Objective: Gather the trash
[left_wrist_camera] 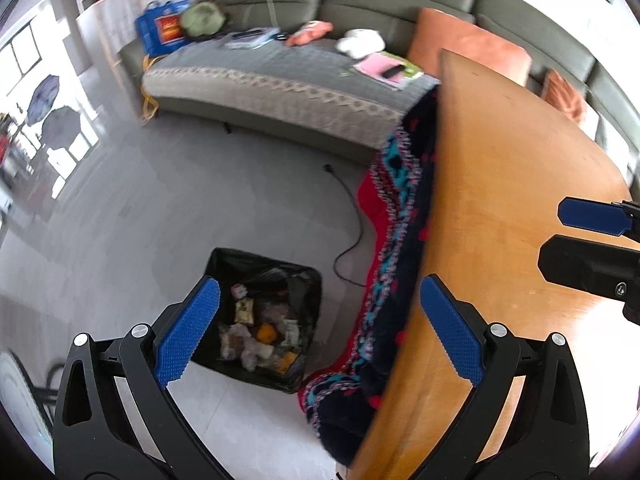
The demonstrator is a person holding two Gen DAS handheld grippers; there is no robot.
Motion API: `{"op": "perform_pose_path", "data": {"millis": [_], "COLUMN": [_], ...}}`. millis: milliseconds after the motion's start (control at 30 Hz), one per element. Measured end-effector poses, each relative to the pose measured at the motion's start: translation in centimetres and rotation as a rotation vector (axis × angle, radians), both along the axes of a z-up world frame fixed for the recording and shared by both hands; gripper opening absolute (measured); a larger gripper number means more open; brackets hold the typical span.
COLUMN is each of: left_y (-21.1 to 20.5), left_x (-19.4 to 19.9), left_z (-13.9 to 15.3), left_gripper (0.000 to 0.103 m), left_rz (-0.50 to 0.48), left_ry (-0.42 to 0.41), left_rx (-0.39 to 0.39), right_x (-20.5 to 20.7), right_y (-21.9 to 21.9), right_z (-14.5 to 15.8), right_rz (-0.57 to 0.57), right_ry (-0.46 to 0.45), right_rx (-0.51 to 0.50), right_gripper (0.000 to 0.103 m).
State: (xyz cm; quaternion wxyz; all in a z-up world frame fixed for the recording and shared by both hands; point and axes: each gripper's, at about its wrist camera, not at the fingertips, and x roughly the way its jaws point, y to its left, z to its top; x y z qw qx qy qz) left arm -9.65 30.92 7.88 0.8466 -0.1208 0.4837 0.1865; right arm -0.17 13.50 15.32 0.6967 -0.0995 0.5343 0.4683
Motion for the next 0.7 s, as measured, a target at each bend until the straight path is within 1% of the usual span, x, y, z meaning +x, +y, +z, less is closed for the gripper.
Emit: {"op": "perform_pose_path", "data": {"millis": [333, 600, 700], "left_y": [-8.7, -16.6, -18.9], "left_x": [4.9, 7.6, 8.5], "left_z": [0.8, -0.1, -0.5], "left_gripper": [0.097, 0.097, 0.097], "left_rz": [-0.183, -0.332, -0.358], "left_ry": [-0.012, 0.000, -0.006], "left_rx": [-0.002, -0.016, -0.027], "right_x": [3.2, 4.9, 5.1], "right_y": [-9.6, -17.9, -21.3], "right_z": [-0.5, -2.0, -3.0], "right_rz": [-0.165, -0.310, -0.370], "right_ry": [-0.012, -0.020, -0.026], "right_rx": [-0.009, -0.029, -0.037], "right_gripper": [0.077, 0.077, 0.078]}}
